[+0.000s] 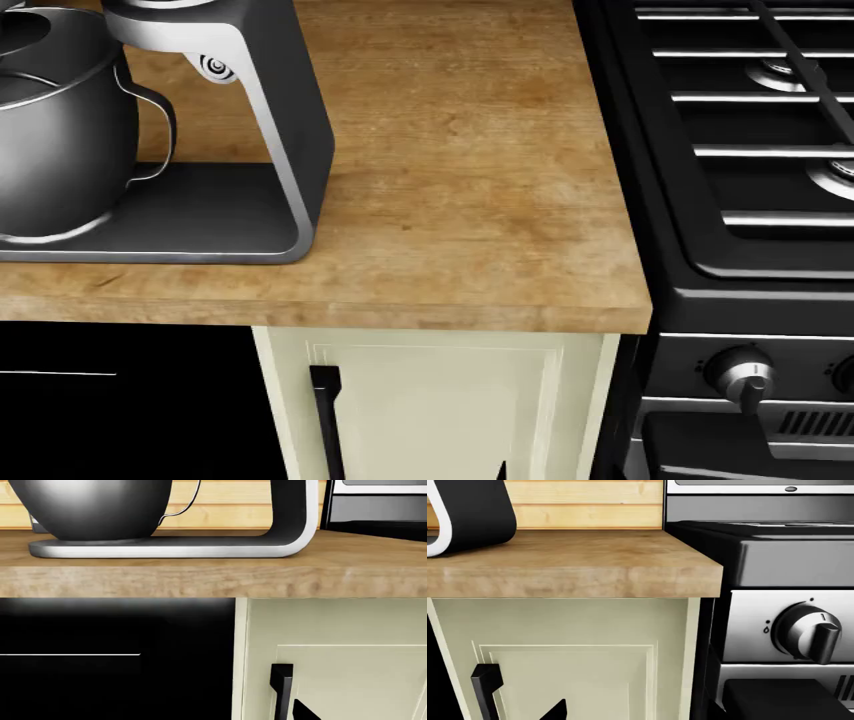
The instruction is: Open the stand mixer head.
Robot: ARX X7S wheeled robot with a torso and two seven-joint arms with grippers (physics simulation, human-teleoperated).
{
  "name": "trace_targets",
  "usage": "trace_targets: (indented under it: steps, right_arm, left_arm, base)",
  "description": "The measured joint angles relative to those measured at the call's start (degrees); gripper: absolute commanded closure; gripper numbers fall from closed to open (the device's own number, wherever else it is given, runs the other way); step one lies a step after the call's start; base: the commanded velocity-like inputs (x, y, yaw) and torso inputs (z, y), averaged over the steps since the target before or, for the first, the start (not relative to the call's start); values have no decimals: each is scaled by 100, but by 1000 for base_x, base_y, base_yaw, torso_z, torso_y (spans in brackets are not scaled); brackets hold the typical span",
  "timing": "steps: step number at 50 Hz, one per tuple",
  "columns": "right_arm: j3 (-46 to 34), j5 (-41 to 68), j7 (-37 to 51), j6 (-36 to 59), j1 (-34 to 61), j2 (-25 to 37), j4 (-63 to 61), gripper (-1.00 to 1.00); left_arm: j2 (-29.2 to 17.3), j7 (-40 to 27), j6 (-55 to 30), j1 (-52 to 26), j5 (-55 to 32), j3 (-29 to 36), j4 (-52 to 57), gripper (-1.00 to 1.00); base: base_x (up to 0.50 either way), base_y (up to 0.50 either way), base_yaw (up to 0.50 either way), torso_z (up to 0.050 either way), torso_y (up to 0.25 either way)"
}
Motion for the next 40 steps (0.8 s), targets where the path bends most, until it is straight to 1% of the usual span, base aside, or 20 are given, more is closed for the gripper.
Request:
trace_targets:
  steps: [30, 40]
  right_arm:
    - [-436, 60, 703, 151, 73, 308, 50, -100]
    - [-526, 116, 843, 455, 170, 391, 0, -100]
  left_arm:
    - [-326, -376, -45, 4, -391, 368, 46, -100]
    - [-415, -399, -58, -32, -525, 480, 22, -100]
  base:
    - [0, 0, 0, 0, 0]
    - [0, 0, 0, 0, 0]
